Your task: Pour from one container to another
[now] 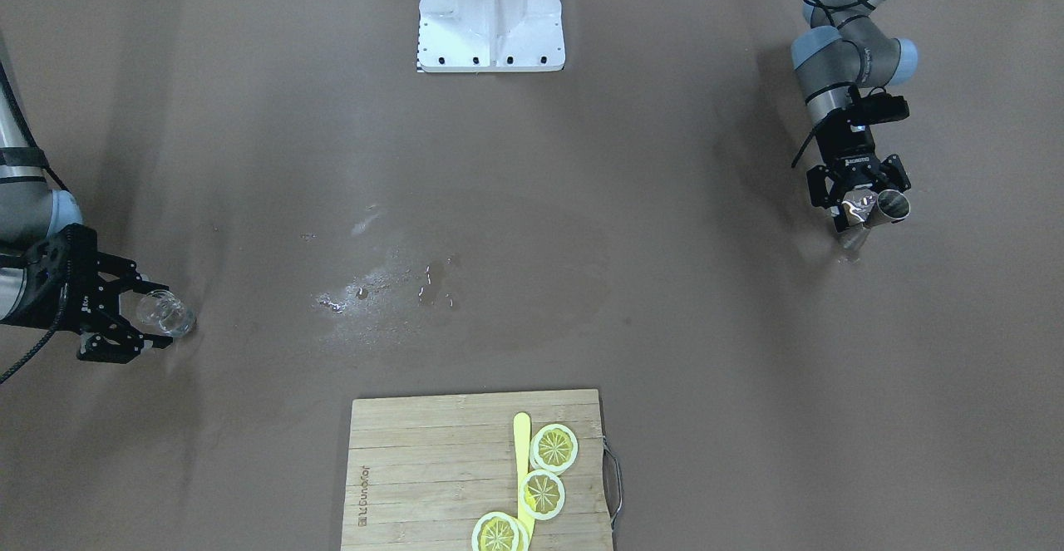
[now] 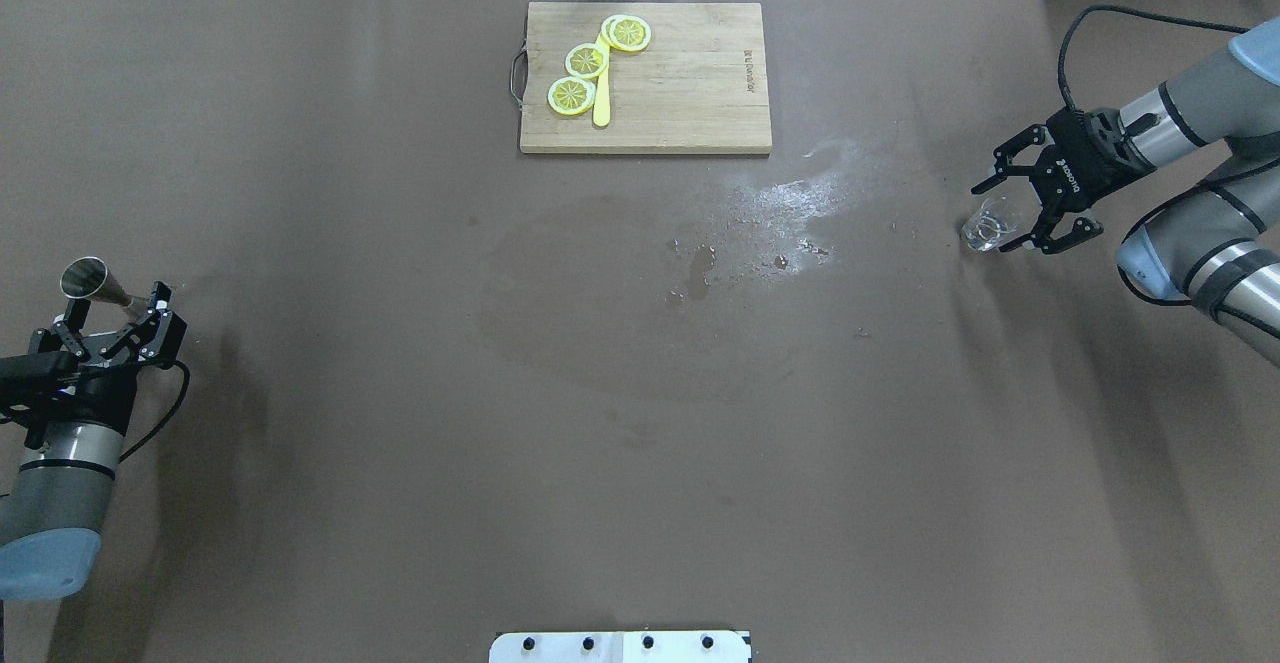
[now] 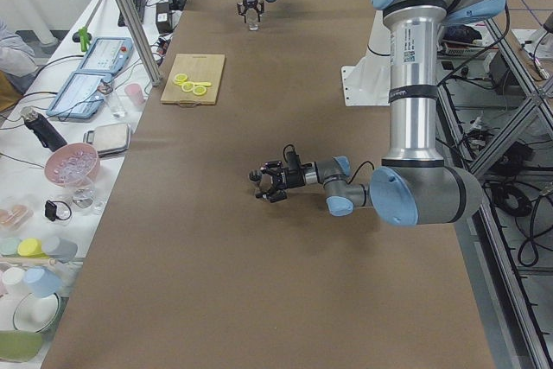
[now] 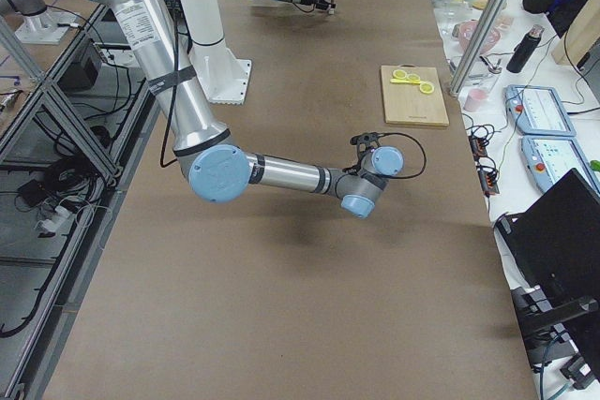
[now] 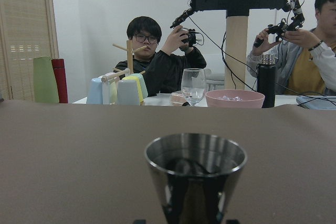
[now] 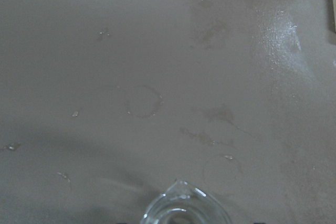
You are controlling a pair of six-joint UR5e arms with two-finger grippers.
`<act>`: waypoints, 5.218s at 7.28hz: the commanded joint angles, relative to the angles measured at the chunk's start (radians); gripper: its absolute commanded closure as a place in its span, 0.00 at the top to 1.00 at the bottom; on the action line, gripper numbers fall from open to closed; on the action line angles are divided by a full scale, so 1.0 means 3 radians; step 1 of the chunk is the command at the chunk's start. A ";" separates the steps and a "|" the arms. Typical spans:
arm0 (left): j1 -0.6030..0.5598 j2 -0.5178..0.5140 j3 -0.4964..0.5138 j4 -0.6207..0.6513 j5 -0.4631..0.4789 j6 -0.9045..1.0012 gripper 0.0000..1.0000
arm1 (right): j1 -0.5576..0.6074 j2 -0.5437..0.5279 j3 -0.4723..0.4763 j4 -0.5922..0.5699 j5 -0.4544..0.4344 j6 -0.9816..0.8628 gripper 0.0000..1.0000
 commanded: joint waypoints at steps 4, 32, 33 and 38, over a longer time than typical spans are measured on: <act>0.0027 0.0437 -0.0584 0.0005 -0.0015 0.0031 0.99 | -0.0041 0.0135 0.0051 0.0000 0.0019 0.0243 0.99; -0.4513 -0.0131 -0.0325 0.3282 -0.6365 0.5303 0.99 | 0.1493 -0.1389 0.2526 -0.4674 -0.1071 0.2300 1.00; -0.4676 -0.0049 -0.0319 0.3268 -0.6386 0.5298 0.99 | 0.1493 -0.1374 0.2501 -0.4471 -0.1076 0.2300 1.00; -0.4938 0.0019 -0.0146 0.3369 -0.6923 0.5247 0.99 | 0.1478 -0.1317 0.2337 -0.4116 -0.1004 0.2254 1.00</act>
